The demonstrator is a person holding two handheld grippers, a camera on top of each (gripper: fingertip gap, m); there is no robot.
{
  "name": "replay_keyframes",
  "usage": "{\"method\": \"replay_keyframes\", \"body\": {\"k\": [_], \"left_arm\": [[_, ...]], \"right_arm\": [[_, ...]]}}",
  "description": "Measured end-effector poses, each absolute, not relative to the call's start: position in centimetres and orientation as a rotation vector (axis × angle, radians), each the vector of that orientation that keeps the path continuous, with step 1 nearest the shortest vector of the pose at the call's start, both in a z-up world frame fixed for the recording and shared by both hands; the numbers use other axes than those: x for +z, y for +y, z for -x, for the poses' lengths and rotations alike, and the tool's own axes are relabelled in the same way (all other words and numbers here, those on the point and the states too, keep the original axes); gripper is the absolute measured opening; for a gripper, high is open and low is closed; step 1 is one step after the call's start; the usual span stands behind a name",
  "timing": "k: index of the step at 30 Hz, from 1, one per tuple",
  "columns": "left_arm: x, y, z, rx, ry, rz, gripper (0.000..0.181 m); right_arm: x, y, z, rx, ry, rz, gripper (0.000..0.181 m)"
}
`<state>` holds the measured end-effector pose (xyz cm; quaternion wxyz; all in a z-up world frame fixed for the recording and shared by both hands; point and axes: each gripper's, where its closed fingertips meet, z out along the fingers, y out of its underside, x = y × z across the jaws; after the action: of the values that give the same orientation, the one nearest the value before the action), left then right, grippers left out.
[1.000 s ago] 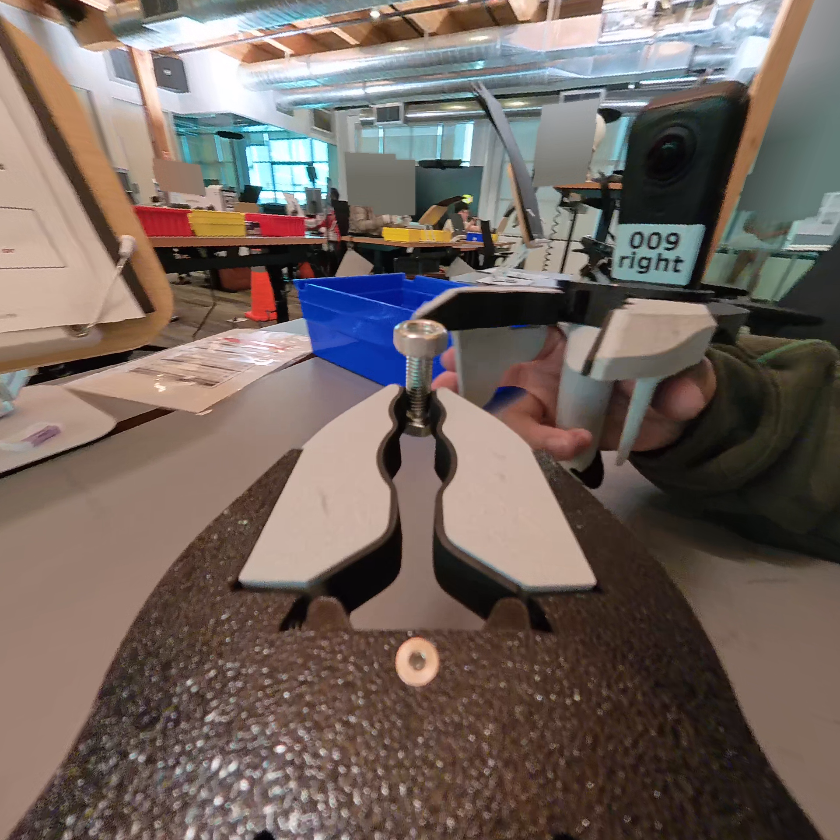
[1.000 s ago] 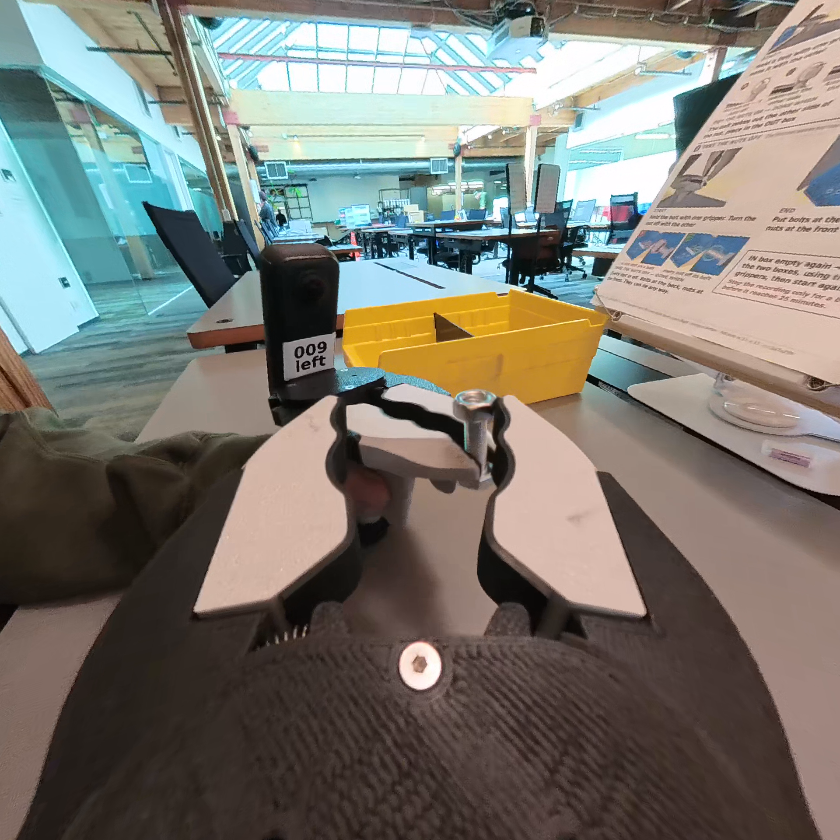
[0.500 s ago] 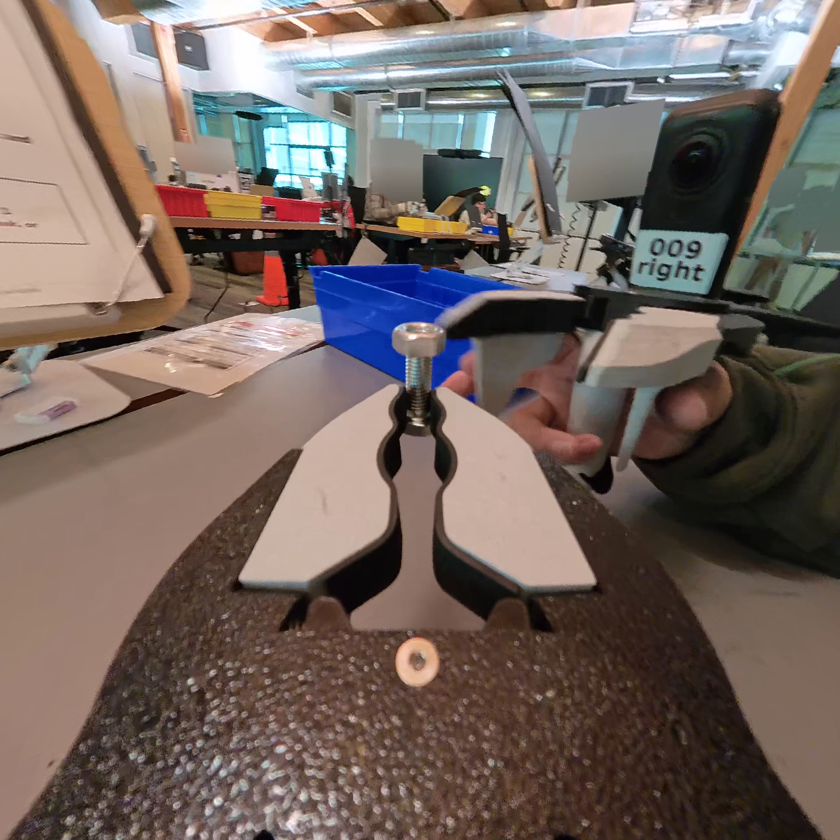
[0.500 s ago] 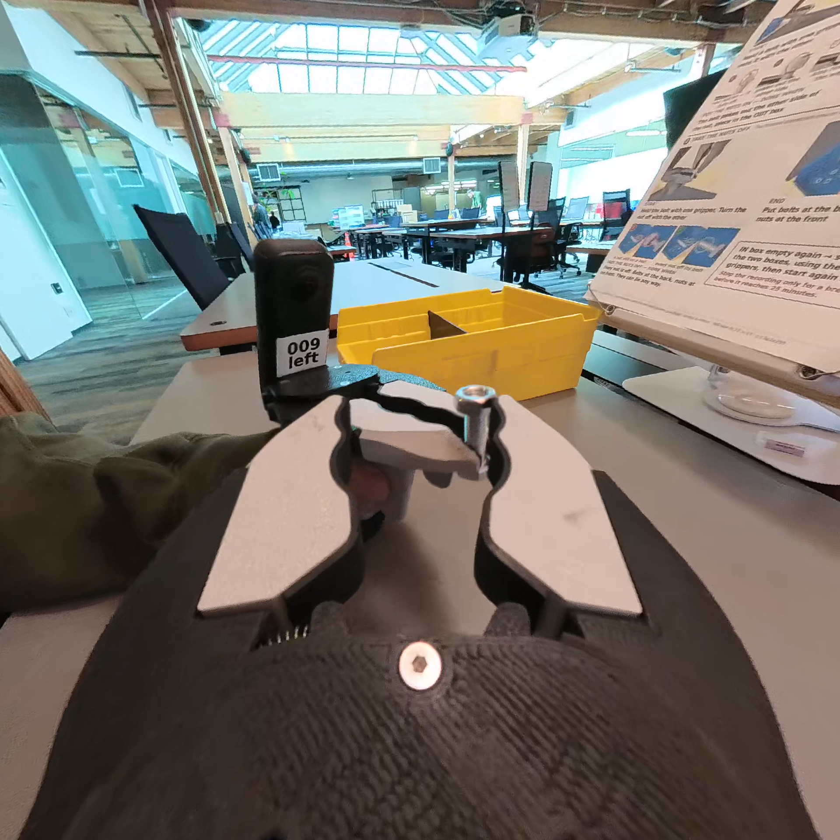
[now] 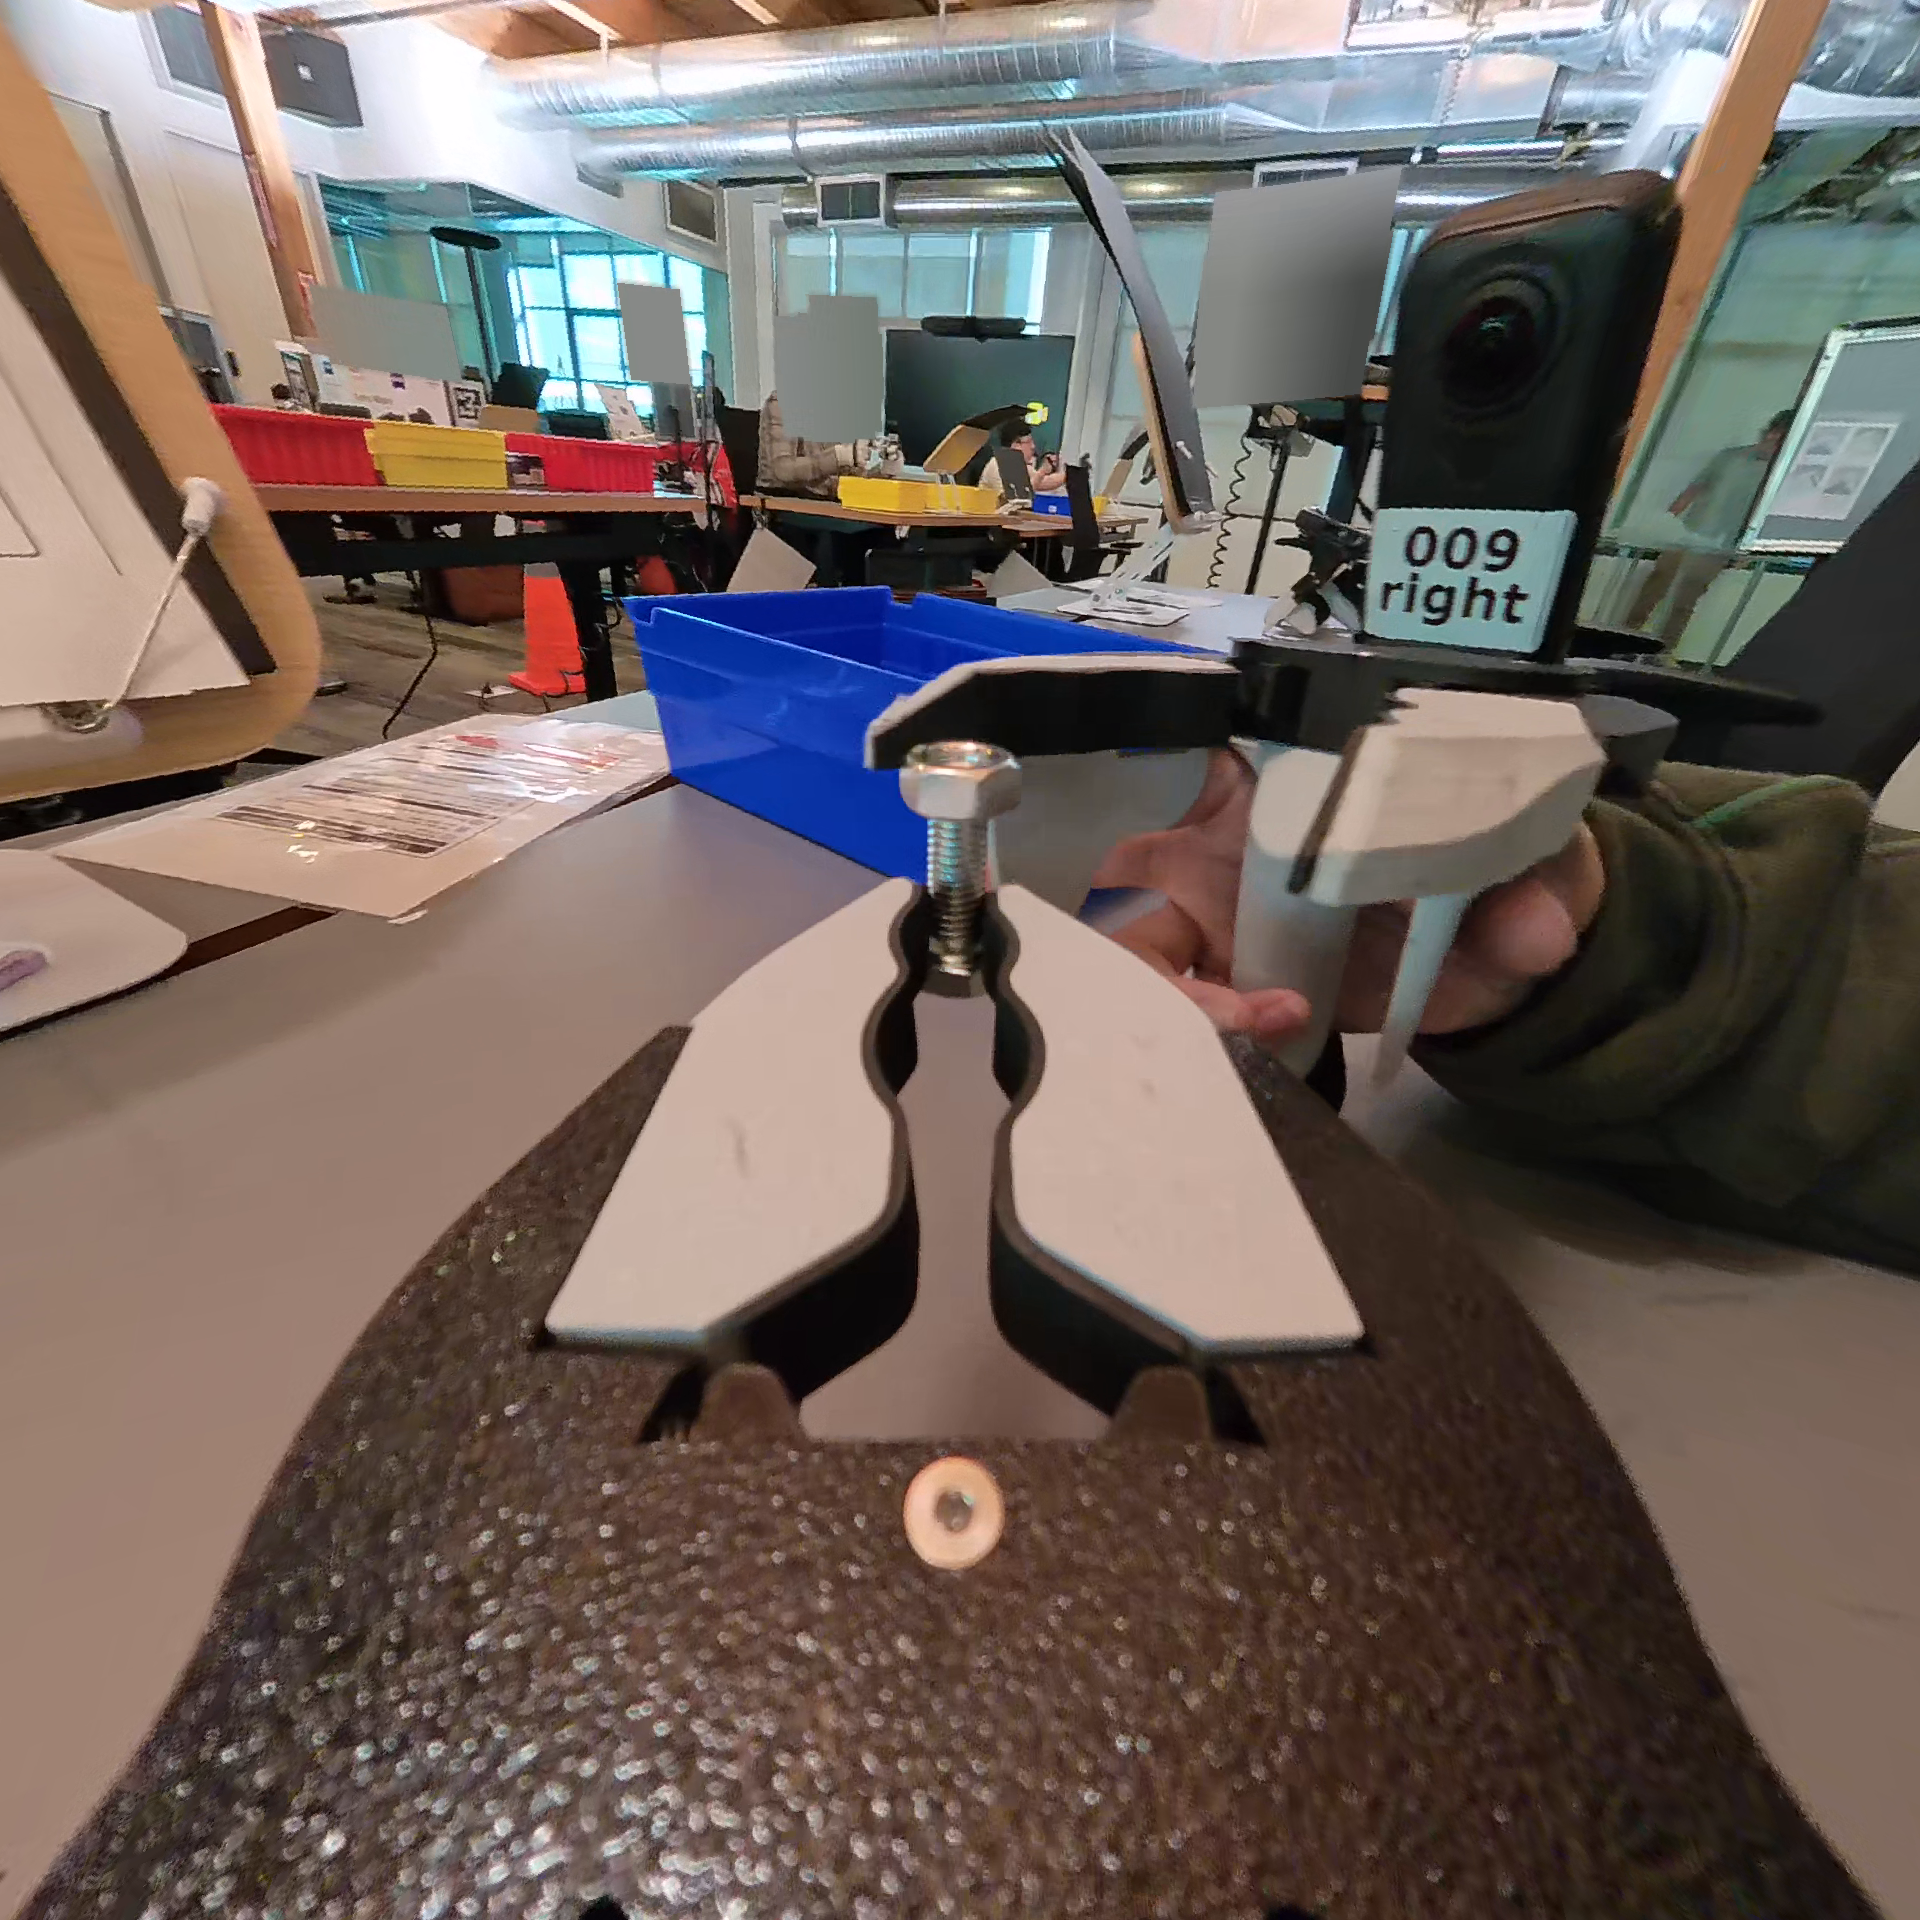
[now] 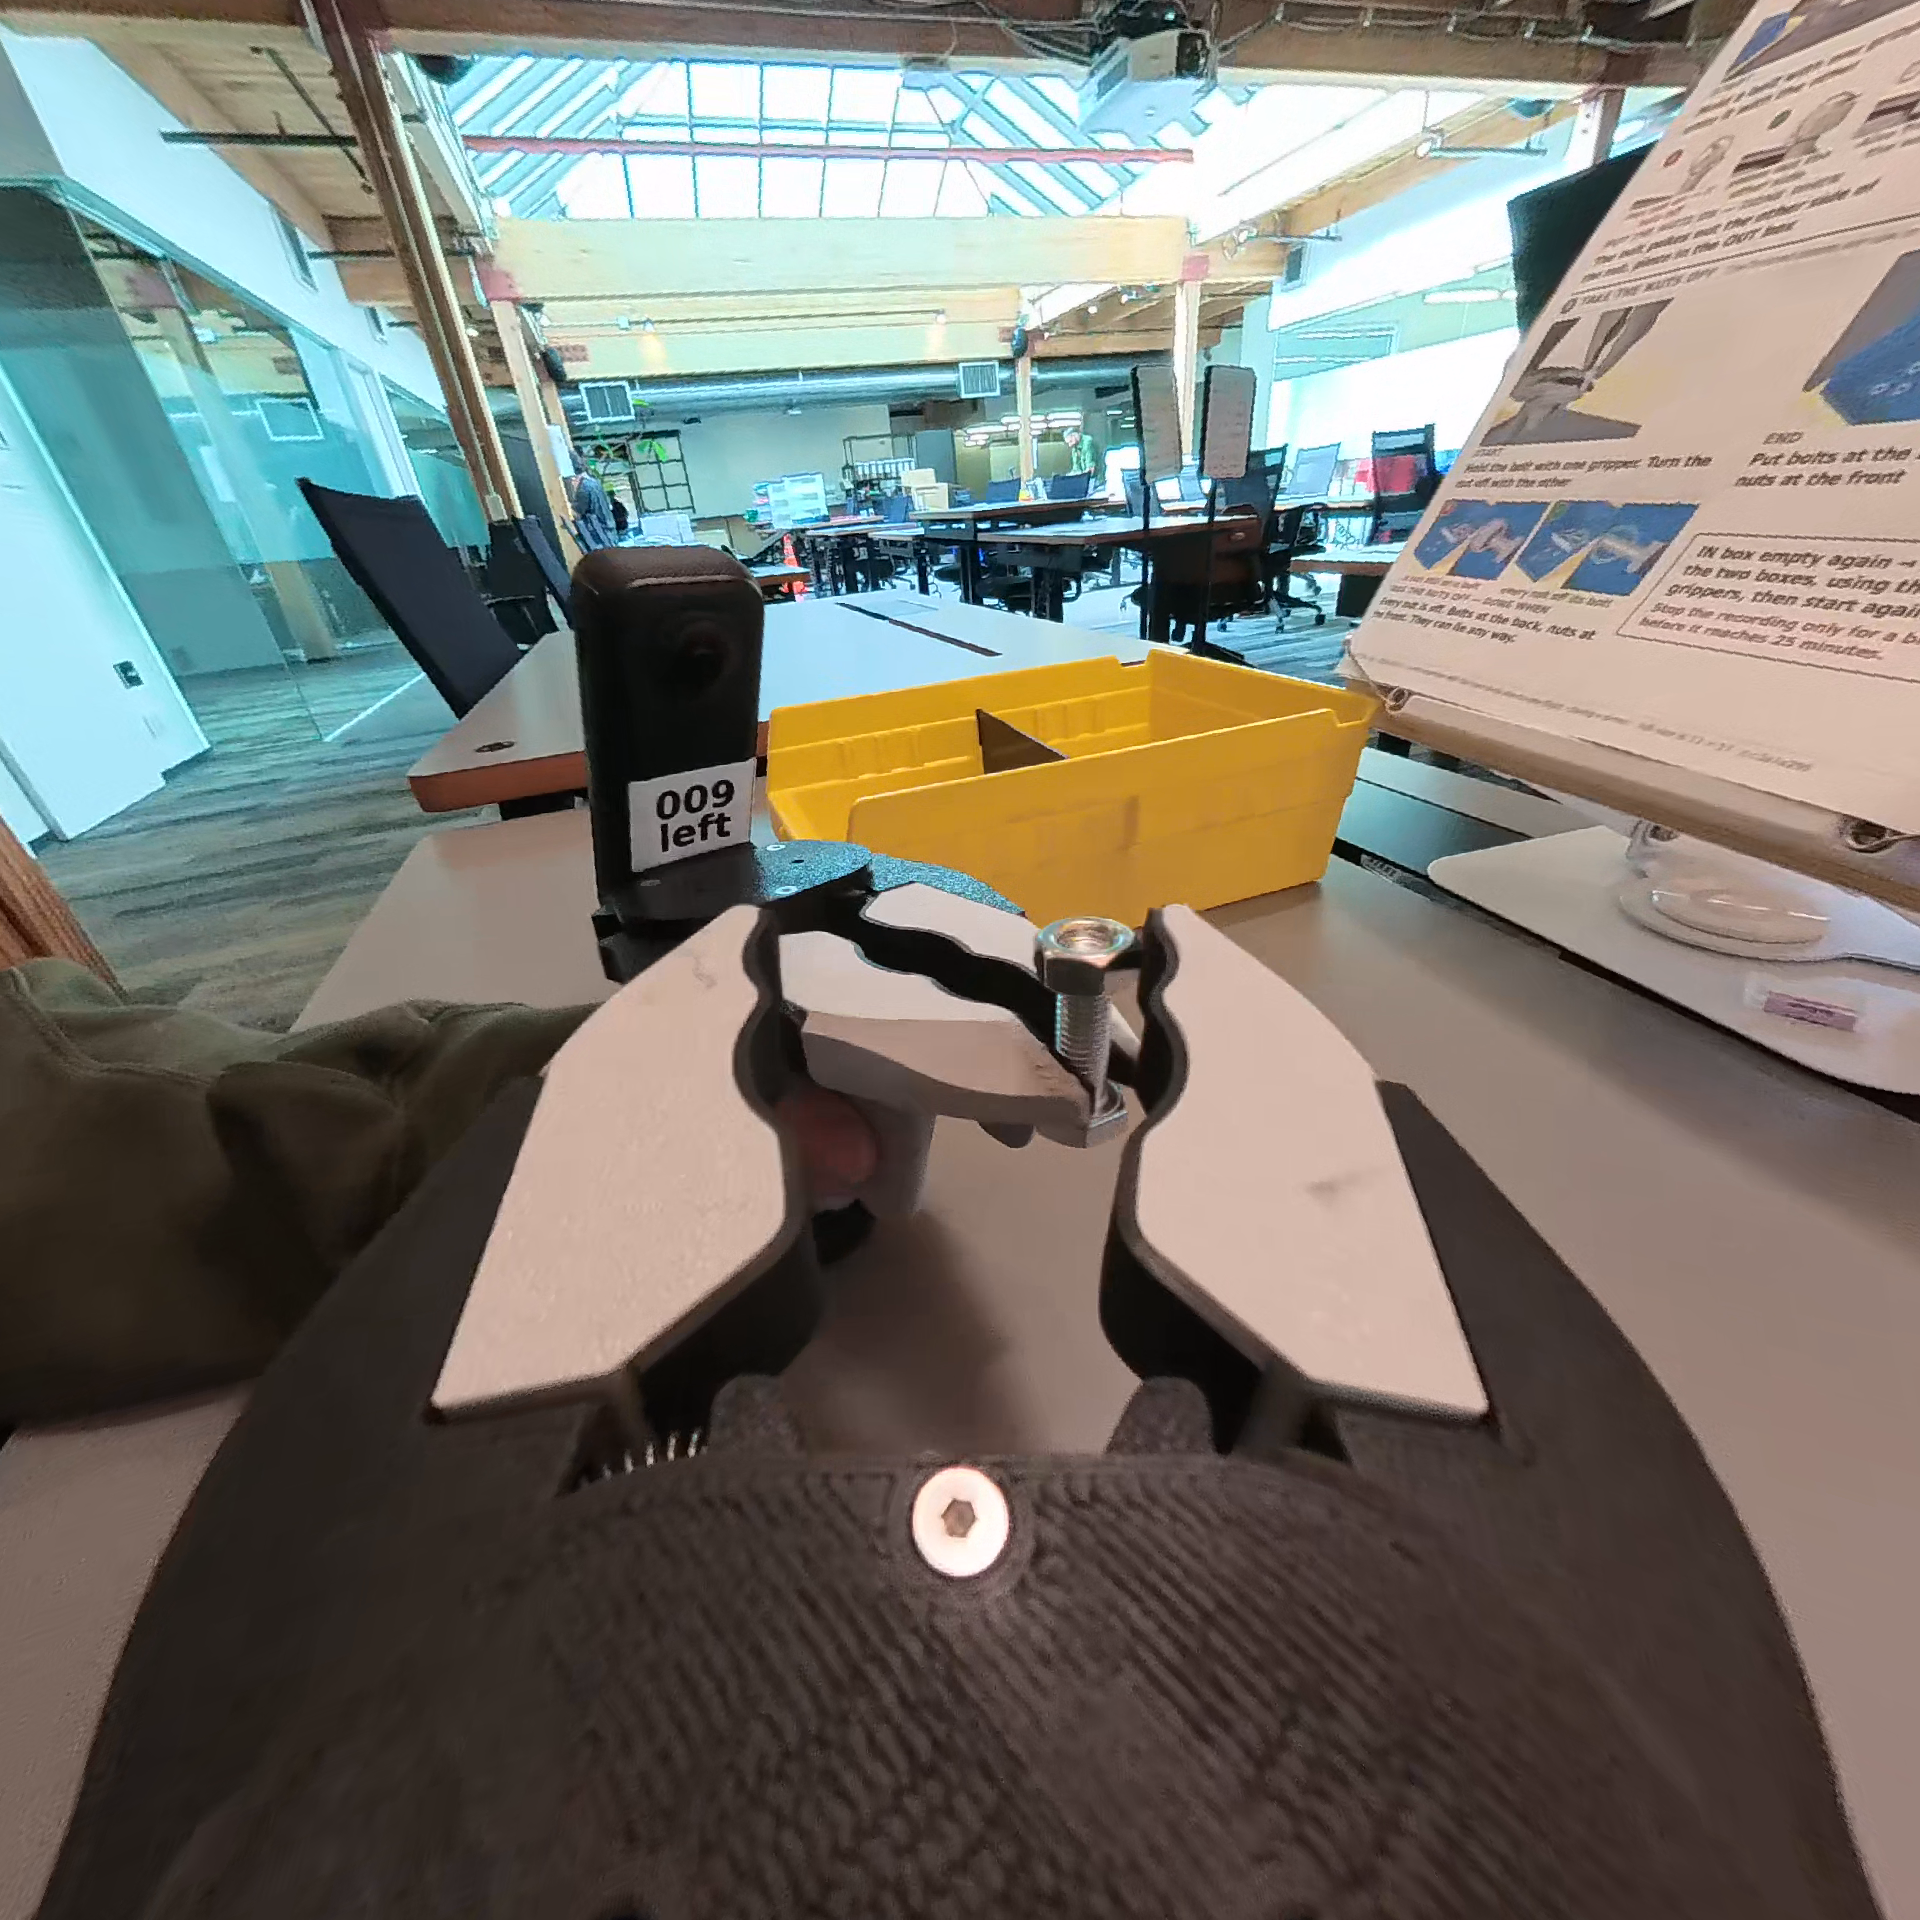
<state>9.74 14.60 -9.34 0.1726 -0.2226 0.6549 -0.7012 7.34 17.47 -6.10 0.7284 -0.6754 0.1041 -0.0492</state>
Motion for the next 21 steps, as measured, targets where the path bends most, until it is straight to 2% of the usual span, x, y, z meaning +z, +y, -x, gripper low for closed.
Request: {"method": "replay_keyframes", "body": {"k": [4,6,13,21], "left_arm": [[-9.4,15.8,-10.6,-1.943,1.812,0.697,0.009],[-9.2,16.4,-10.9,-1.959,1.777,0.734,0.009],[-9.0,15.1,-9.9,-1.996,1.827,0.634,0.009],[-9.7,15.3,-10.4,-1.874,1.850,0.645,0.009]], "right_arm": [[-6.2,17.4,-7.4,-0.123,0.222,1.499,0.063],[-6.3,17.3,-6.8,-0.071,0.180,1.515,0.046],[-6.2,16.8,-8.6,-0.181,0.266,1.486,0.069],[-6.5,17.5,-7.4,-0.168,0.198,1.526,0.065]]}}
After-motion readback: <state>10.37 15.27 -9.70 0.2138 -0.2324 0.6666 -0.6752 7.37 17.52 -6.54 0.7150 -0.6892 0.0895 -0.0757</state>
